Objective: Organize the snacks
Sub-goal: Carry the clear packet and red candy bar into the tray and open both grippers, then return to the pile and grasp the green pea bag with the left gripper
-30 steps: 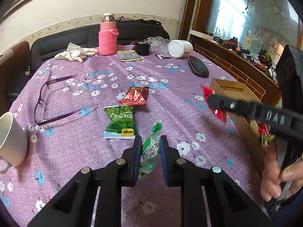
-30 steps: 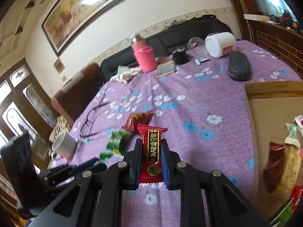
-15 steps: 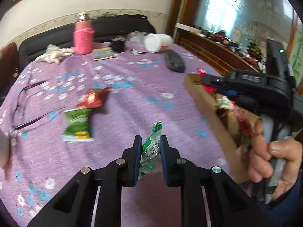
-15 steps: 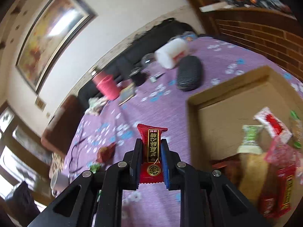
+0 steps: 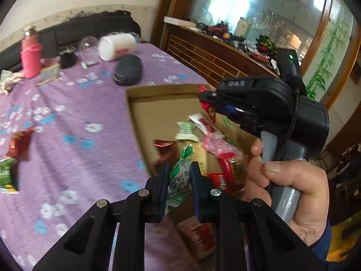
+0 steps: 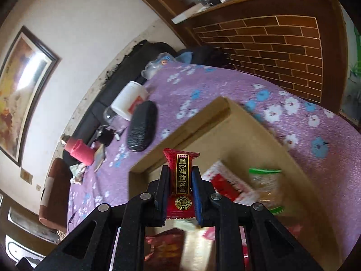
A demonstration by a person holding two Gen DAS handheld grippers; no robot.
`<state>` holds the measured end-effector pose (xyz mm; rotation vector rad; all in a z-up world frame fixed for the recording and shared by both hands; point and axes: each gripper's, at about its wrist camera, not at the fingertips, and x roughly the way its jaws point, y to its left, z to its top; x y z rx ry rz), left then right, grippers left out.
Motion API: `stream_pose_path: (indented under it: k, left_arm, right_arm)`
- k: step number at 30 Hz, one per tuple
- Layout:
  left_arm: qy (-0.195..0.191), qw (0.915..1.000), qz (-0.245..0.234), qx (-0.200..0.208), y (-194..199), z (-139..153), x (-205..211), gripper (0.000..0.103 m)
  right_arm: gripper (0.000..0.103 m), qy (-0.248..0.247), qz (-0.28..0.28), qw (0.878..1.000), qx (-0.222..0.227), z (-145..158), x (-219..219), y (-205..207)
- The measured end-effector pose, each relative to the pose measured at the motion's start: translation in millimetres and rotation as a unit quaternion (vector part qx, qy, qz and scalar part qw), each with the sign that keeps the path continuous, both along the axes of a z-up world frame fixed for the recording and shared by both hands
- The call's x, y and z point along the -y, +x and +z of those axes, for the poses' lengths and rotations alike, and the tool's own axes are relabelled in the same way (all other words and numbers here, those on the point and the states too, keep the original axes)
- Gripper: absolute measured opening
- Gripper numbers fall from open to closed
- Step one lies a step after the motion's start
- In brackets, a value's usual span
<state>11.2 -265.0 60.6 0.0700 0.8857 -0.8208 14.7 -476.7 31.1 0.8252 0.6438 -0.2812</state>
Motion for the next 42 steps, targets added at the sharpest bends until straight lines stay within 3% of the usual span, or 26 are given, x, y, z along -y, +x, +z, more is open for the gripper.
stream_pose_path:
  k: [8, 22, 28, 34, 39, 42]
  left_arm:
    - [0.021, 0.9995, -0.008, -0.022, 0, -23, 23, 0.018]
    - [0.021, 0.9995, 0.000, -0.024, 5, -26, 19, 0.019]
    - [0.014, 0.9996, -0.002, -0.024, 2, -20, 15, 0.021]
    - [0.004, 0.9998, 0.013, -0.014, 2, -6, -5, 0.026]
    - [0.006, 0.9986, 0.052, -0.006, 13, 4, -45, 0.027]
    - [0.013, 0.9960, 0.088, 0.002, 23, 7, -77, 0.032]
  right_arm:
    - [0.019, -0.003, 0.001, 0.999, -0.032, -9, 5, 5]
    - [0.024, -0.010, 0.003, 0.999, -0.053, -11, 2, 9]
    - [0.024, -0.011, 0.000, 1.000, -0.015, 0, -2, 3]
    - [0.024, -0.047, 0.035, 0.998, 0.033, 20, -26, 2]
    - [0.031, -0.071, 0.073, 0.993, 0.064, 33, -52, 3]
    - [0.033, -0.087, 0.095, 0.988, 0.080, 39, -69, 2]
